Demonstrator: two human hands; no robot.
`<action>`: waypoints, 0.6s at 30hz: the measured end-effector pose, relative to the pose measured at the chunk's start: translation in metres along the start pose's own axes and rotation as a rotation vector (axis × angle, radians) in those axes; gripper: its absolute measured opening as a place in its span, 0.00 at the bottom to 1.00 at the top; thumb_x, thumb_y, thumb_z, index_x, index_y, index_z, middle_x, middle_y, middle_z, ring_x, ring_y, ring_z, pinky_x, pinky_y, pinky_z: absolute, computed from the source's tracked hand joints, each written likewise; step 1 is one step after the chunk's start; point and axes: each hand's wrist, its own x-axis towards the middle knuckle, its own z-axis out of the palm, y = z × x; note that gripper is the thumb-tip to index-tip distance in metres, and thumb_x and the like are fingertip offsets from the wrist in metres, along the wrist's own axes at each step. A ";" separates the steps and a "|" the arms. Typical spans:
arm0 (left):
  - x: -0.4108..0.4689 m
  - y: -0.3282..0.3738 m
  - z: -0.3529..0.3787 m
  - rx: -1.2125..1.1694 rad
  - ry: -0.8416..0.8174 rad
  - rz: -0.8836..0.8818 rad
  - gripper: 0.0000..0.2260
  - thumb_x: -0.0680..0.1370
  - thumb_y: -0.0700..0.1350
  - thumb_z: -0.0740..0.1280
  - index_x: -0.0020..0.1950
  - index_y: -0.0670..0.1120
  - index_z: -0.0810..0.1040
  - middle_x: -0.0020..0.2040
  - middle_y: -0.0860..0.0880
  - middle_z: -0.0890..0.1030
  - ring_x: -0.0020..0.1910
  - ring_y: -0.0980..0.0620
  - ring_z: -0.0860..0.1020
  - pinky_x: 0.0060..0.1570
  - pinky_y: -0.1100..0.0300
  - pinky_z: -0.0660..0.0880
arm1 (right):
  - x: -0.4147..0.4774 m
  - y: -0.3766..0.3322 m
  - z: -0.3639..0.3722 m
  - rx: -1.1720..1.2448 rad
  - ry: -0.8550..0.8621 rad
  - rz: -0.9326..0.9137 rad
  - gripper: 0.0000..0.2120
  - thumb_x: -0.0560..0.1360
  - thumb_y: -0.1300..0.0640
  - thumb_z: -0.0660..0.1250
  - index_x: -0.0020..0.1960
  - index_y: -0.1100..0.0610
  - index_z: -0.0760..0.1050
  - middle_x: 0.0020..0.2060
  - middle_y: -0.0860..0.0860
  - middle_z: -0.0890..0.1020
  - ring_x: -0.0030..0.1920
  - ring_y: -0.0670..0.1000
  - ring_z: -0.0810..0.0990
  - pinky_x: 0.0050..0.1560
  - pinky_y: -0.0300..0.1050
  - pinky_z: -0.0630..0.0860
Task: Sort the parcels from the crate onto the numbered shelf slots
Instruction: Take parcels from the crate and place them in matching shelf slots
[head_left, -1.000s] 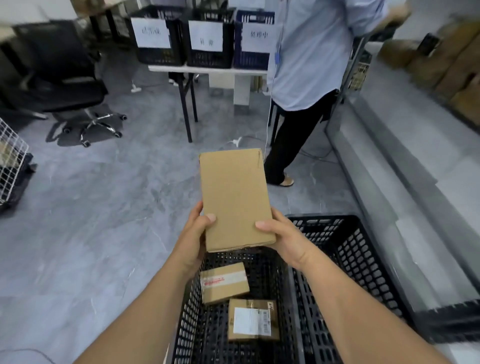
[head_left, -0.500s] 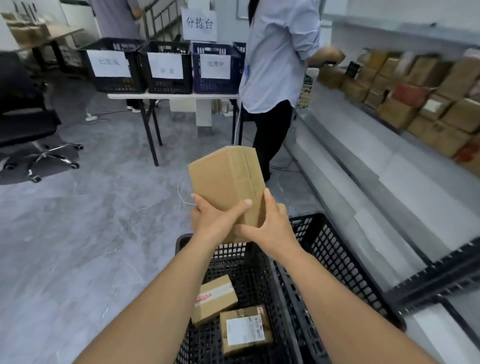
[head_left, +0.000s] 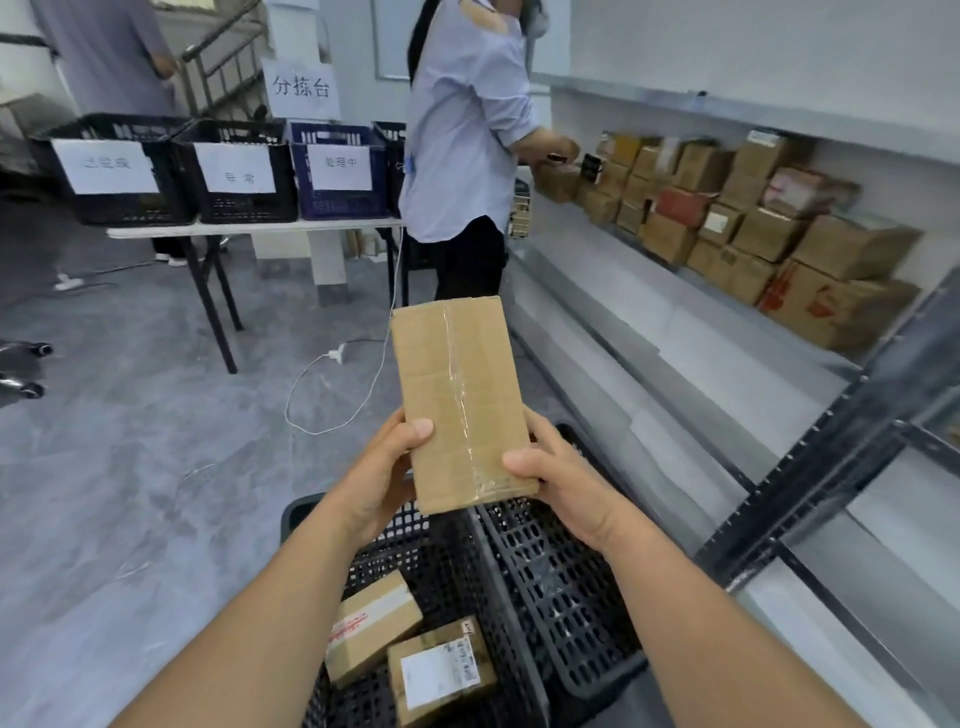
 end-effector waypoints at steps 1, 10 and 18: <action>-0.001 -0.001 0.011 0.013 0.022 0.011 0.35 0.64 0.59 0.70 0.69 0.50 0.70 0.64 0.44 0.78 0.59 0.46 0.78 0.56 0.46 0.76 | -0.010 -0.001 -0.004 -0.003 0.060 -0.032 0.47 0.60 0.42 0.76 0.75 0.44 0.59 0.60 0.49 0.79 0.58 0.47 0.80 0.63 0.51 0.75; -0.038 -0.035 0.153 0.547 0.031 0.092 0.58 0.53 0.75 0.72 0.75 0.65 0.45 0.76 0.52 0.59 0.72 0.49 0.65 0.69 0.45 0.66 | -0.119 0.005 -0.042 -0.515 0.723 0.014 0.56 0.61 0.35 0.73 0.77 0.42 0.41 0.67 0.52 0.62 0.68 0.53 0.62 0.65 0.55 0.68; -0.074 -0.059 0.229 0.402 -0.119 0.123 0.44 0.70 0.54 0.74 0.77 0.56 0.51 0.67 0.56 0.70 0.62 0.53 0.73 0.57 0.59 0.72 | -0.241 0.018 -0.090 -0.480 0.683 0.025 0.58 0.61 0.33 0.75 0.77 0.41 0.39 0.71 0.43 0.58 0.72 0.46 0.57 0.72 0.53 0.60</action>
